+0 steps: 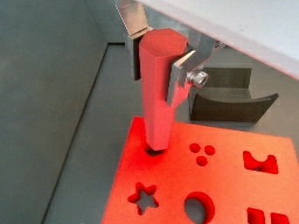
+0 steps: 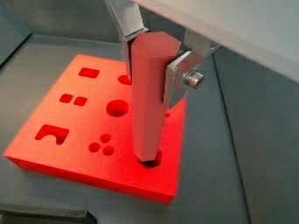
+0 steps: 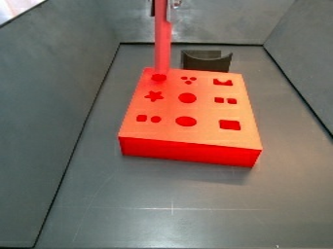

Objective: Pick up the hexagon object. Move up. Place the hexagon object on the fixture. Regrasp the hexagon object. Move to above the board. Insert the hexagon object.
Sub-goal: Insert the hexagon object.

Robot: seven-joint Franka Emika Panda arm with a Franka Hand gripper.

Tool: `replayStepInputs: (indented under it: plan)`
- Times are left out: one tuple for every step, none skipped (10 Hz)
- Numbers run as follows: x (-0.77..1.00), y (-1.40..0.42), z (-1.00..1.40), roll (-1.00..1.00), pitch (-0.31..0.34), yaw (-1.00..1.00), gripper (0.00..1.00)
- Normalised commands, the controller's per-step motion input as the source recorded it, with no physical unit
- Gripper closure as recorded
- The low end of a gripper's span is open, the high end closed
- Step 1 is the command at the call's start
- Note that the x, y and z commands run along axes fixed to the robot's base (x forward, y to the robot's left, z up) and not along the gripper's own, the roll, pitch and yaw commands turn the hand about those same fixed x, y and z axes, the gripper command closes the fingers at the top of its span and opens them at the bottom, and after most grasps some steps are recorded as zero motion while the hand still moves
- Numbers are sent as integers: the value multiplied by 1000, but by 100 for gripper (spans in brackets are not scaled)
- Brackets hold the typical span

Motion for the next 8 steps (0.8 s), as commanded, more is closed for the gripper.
replayStepInputs:
  plan:
    - [0, 0, -186, -44, -230, 17, 100]
    - [-37, 23, -166, -17, -221, 57, 100]
    - [-63, 43, -157, -64, -261, 40, 100]
    - [-120, 54, 0, -73, -196, 29, 100]
    - [-220, 46, 0, -80, -210, 20, 100]
    - [-291, 26, 0, -89, -246, 23, 100]
    - [-263, 0, 0, -83, -259, 43, 100]
    - [-154, 0, -17, -76, -236, 54, 100]
